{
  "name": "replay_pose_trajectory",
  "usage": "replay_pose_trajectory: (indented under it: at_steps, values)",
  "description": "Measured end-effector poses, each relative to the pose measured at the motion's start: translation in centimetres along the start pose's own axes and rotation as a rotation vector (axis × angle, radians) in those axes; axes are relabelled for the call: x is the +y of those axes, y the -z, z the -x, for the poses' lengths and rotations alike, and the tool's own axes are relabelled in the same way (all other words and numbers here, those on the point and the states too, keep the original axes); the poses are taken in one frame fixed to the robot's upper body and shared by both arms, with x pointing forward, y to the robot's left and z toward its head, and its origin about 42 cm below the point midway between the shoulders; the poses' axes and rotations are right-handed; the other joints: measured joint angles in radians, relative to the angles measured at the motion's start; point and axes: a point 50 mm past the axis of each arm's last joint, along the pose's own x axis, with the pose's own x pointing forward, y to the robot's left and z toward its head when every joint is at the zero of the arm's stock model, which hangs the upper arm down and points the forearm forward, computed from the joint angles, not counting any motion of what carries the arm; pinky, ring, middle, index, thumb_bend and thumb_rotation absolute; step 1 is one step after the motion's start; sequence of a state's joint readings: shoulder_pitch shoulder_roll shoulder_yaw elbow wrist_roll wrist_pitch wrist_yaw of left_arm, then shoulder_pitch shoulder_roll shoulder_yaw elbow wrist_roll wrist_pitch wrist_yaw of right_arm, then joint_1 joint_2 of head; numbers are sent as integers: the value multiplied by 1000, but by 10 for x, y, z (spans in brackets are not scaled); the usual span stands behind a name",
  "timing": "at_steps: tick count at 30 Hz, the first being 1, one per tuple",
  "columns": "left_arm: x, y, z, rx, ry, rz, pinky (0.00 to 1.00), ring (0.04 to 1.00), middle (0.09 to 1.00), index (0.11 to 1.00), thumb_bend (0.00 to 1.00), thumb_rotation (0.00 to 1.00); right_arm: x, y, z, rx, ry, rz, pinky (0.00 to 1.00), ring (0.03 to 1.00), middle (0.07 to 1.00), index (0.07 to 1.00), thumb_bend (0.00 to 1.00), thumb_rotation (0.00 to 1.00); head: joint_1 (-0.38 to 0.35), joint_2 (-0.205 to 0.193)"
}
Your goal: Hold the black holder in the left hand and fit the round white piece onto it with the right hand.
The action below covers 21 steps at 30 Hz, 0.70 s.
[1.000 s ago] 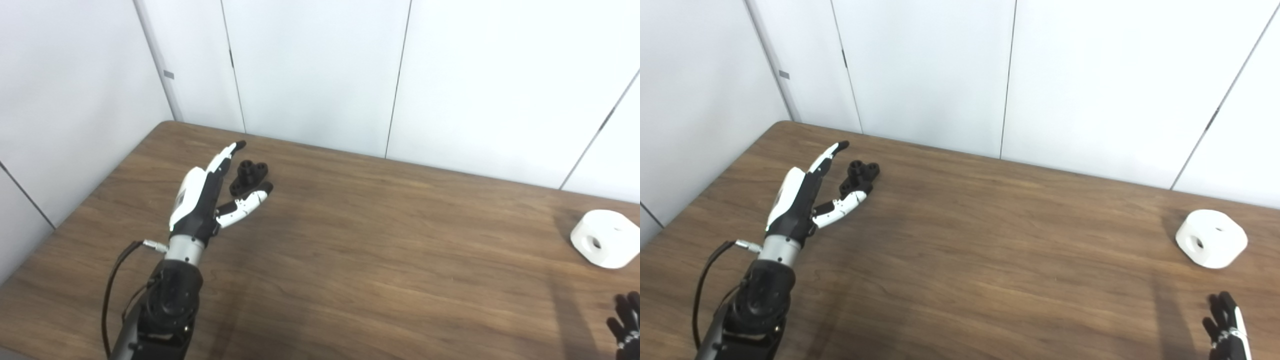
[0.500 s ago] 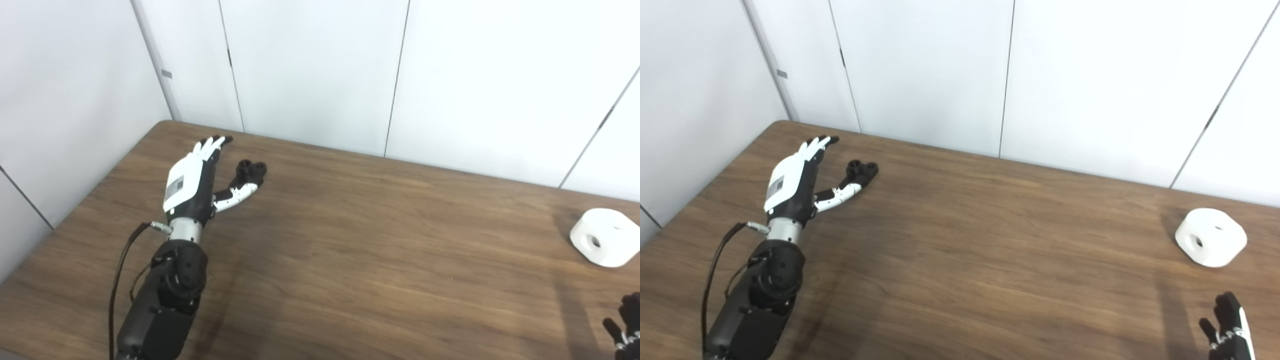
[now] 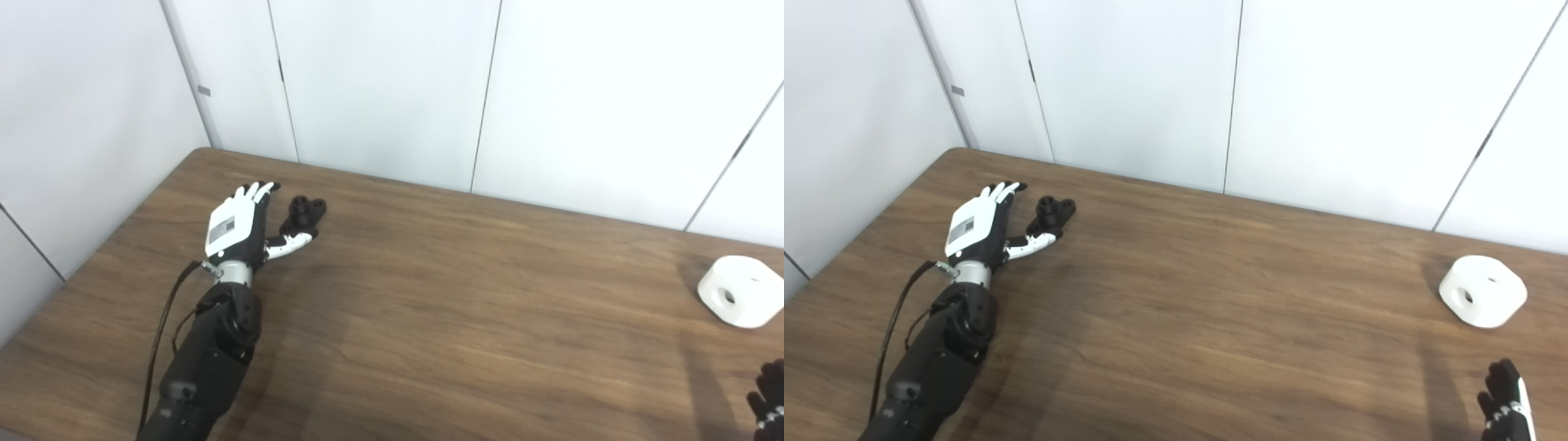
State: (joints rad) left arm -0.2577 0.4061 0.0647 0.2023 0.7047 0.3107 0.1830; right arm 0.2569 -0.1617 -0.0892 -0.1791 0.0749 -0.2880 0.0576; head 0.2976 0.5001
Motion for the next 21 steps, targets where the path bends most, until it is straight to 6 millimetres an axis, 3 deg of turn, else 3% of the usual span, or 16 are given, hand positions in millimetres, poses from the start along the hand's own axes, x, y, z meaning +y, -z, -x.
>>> replay_pose_trajectory:
  at_steps: [8,21]
  values:
    - [-9,5,-11,65,26,-24,1000,1000,976,883,815,485,0,-1,0,-15,0,0,994,996,983,1000,634,1000,-2,-2]
    - [-7,-1,-20,130,65,21,986,999,952,758,804,462,0,-1,0,-16,-1,10,994,994,975,999,621,1000,-9,0]
